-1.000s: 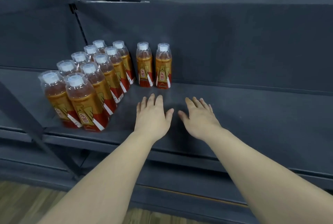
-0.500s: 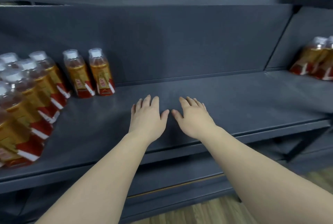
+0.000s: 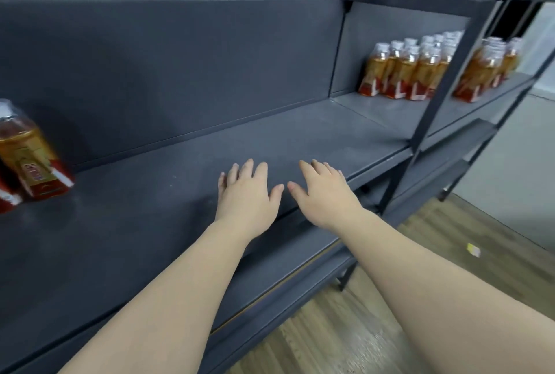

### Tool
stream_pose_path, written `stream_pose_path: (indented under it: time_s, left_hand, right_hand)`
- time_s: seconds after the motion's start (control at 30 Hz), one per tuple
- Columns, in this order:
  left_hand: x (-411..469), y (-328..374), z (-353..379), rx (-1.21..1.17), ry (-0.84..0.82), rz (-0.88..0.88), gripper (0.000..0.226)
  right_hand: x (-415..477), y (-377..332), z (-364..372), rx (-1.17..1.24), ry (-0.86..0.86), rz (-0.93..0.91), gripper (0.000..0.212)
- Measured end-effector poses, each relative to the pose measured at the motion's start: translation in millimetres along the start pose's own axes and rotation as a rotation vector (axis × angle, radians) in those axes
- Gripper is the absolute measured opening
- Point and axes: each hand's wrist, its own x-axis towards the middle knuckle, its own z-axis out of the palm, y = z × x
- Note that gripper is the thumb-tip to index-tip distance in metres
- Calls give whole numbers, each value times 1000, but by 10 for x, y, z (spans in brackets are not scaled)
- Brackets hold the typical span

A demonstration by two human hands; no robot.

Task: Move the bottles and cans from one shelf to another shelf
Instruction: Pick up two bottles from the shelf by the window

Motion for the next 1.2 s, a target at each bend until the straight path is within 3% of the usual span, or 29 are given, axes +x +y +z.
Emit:
stream_pose_path:
  time_s: [0.6, 1.2]
  left_hand:
    - [224, 2352, 672, 10, -79, 486, 61]
    - [604, 4231, 1213, 57, -84, 691, 61]
  right_hand:
    - [-1010, 2145, -692, 38, 97, 478, 64]
    - [-1273, 3955, -1140, 72, 132, 655, 65]
